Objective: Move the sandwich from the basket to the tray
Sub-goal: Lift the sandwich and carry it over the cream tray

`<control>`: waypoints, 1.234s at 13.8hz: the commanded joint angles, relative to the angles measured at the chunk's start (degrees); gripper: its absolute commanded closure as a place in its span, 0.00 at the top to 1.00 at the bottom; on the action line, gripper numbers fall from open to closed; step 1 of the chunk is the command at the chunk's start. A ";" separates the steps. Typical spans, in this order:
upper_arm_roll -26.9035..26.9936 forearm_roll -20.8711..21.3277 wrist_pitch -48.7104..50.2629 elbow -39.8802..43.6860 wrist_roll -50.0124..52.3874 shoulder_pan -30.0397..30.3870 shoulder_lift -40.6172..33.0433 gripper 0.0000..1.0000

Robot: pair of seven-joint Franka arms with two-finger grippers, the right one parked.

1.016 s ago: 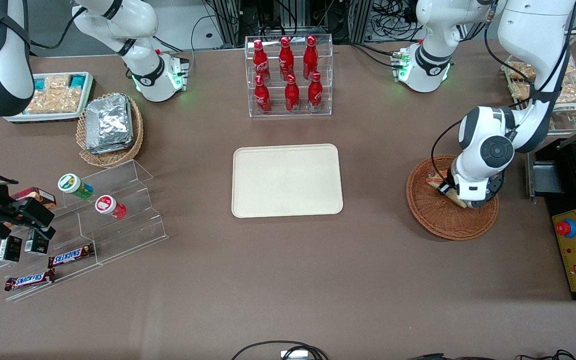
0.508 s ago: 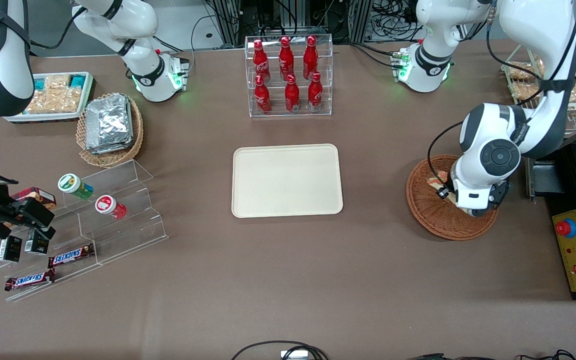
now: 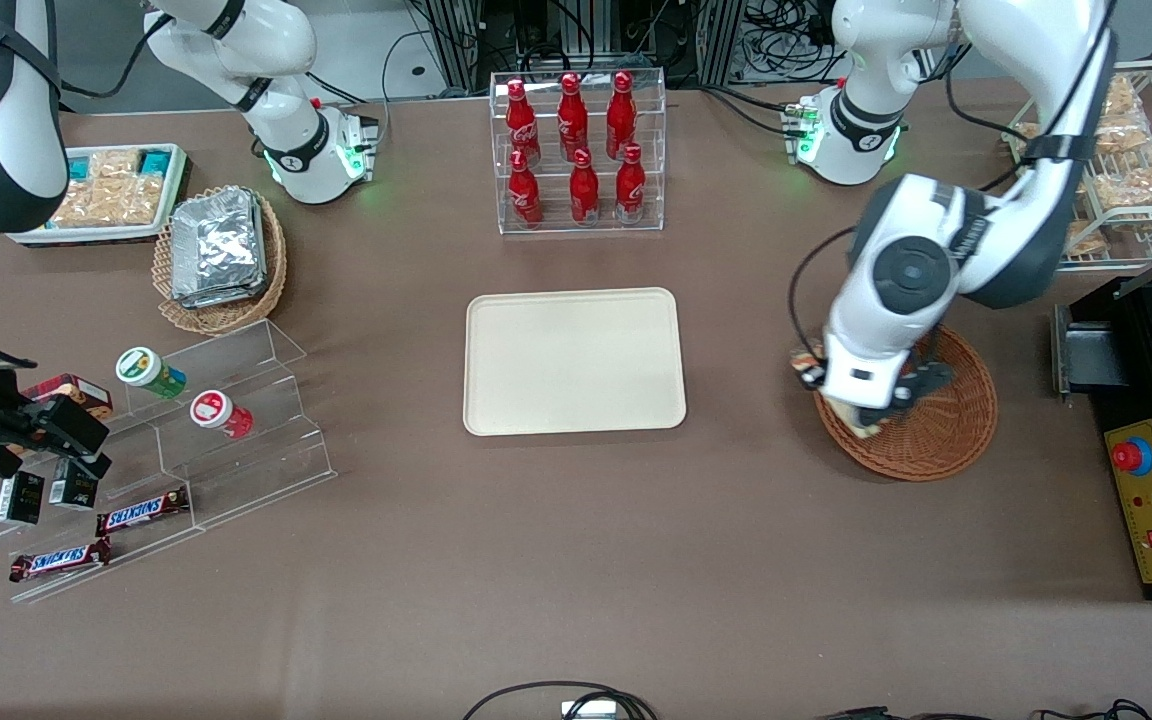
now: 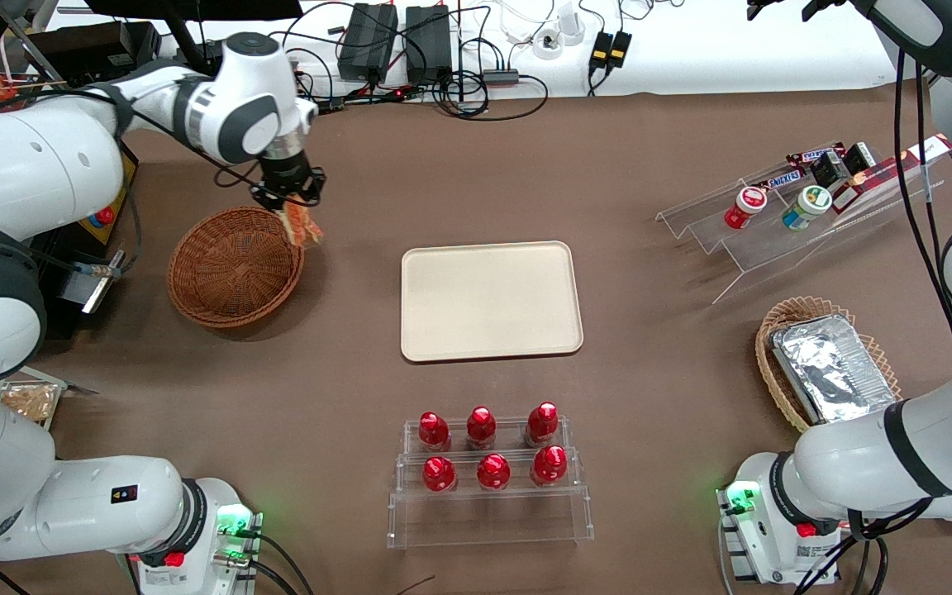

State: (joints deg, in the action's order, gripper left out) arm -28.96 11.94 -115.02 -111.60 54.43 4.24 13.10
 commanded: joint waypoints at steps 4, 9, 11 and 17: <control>-2.25 7.28 0.06 5.60 -2.93 -10.98 7.02 0.00; -2.25 9.24 -4.68 5.43 -2.83 -18.56 12.03 0.00; -2.25 9.59 -7.84 5.34 -3.36 -20.92 14.75 0.00; -2.25 12.23 -10.84 5.51 -2.40 -23.92 21.00 0.00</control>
State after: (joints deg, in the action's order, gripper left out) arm -31.52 23.09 -125.60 -107.81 51.74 -18.76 32.50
